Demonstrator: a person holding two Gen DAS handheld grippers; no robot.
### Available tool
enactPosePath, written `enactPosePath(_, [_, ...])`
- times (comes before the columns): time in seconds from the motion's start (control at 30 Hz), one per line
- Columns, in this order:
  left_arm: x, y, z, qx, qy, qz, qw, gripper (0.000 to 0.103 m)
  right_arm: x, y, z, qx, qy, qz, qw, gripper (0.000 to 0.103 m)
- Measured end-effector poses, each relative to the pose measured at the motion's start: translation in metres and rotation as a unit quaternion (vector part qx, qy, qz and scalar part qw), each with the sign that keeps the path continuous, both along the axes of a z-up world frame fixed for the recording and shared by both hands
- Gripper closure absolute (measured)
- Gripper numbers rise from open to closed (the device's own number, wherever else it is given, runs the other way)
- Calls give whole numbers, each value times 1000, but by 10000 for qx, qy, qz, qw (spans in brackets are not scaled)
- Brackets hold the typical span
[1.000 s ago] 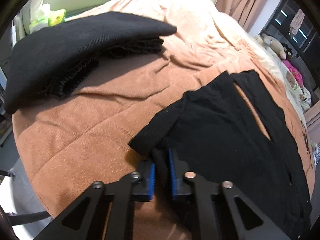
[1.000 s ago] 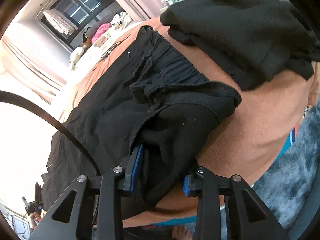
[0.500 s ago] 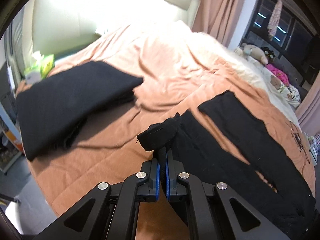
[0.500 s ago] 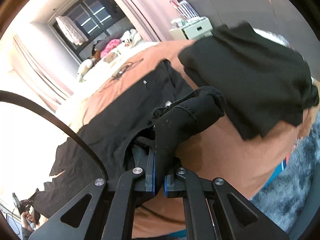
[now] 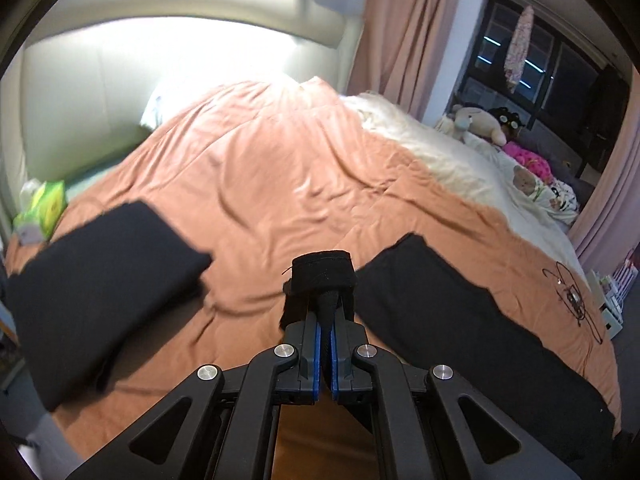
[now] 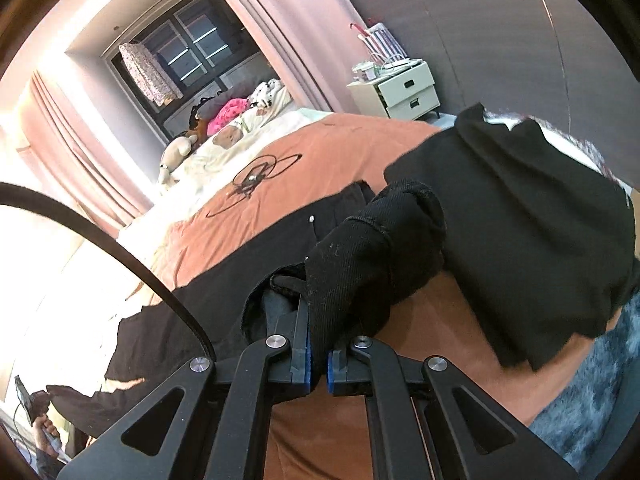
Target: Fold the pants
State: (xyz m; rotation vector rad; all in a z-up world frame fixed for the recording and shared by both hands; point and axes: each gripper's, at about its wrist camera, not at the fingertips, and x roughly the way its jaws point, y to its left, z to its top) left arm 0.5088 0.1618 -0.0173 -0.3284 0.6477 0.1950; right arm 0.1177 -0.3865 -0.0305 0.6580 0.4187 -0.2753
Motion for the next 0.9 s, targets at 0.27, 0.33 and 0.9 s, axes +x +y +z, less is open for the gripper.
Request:
enactPosePath(0.27, [55,-27,27,312,-207,-147,9992,100,44,-2,13,-97,127,-102,9998,102])
enactPosePath(0.33, [70,-35,29,429,-188,-178,9987,100,56,-2,16,-147,186,-115,9997,102])
enactPosePath(0.9, [220,-88,-33,835,529,-365,9944,100,208,-20,28,-331,950,-299,9945,102])
